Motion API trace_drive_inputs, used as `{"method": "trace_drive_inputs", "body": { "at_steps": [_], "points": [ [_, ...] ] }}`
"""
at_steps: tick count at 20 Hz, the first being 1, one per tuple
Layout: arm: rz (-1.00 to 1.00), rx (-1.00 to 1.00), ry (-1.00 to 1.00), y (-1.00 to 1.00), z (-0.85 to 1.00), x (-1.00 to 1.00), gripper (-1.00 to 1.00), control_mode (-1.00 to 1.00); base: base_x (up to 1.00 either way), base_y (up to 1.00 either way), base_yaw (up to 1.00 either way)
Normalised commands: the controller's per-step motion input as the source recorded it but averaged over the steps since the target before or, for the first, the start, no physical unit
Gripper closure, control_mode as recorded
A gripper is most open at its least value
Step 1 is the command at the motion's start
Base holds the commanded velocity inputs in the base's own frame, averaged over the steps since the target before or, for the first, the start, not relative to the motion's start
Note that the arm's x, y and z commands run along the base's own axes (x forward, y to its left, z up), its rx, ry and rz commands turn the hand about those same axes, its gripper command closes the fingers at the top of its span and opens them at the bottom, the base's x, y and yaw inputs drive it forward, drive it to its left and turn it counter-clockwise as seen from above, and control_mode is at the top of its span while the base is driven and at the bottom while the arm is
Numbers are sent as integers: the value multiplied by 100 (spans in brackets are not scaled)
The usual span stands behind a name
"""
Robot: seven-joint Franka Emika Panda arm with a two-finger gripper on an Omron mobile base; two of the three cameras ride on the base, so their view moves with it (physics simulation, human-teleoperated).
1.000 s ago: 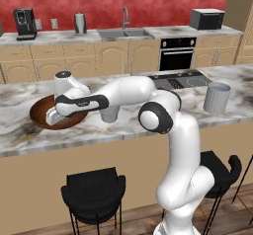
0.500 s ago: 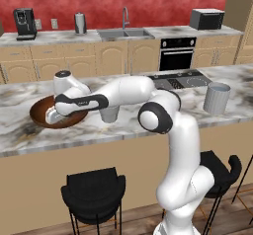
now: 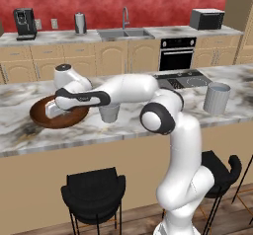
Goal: There are four ice cubes in the ice bowl. Place two ice cubes in each glass of water.
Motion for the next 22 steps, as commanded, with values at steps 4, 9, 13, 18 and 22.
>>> {"method": "trace_drive_inputs", "body": {
  "at_steps": [4, 9, 13, 18, 22],
  "points": [
    [-26, 0, 0, -20, 37, -4, 100, -100, 0, 0, 0],
    [-33, 0, 0, -35, 42, -13, 100, -100, 0, 0, 0],
    [-38, 0, 0, -47, 45, -11, 100, -100, 0, 0, 0],
    [-38, 0, 0, -48, 45, -11, 100, -100, 0, 0, 0],
    [-31, 6, 0, -54, 45, -15, 100, -100, 0, 0, 0]
  ]
}}
